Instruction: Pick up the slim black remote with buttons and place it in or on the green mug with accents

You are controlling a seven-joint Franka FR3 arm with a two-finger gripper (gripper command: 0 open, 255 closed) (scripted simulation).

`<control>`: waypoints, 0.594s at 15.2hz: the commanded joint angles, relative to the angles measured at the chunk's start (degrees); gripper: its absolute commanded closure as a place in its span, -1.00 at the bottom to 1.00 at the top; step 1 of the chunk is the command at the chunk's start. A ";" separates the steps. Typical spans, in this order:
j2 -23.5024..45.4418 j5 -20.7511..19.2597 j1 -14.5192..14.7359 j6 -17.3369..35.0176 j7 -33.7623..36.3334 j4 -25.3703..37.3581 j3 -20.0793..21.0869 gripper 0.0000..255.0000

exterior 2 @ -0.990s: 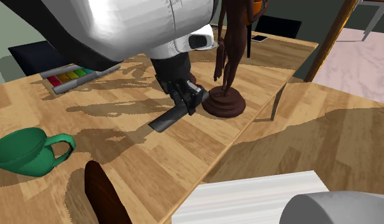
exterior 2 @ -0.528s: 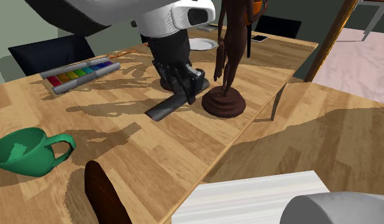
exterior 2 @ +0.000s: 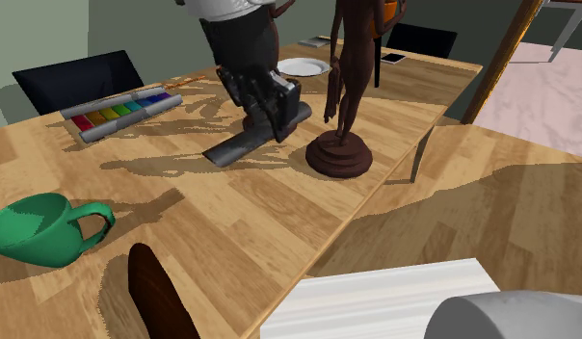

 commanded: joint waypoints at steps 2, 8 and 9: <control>2.24 0.58 -0.45 -0.70 4.25 3.46 4.27 1.00; 7.75 0.54 -3.37 -1.90 13.59 11.56 14.77 1.00; 8.84 0.29 -4.28 -2.09 15.22 13.10 16.84 1.00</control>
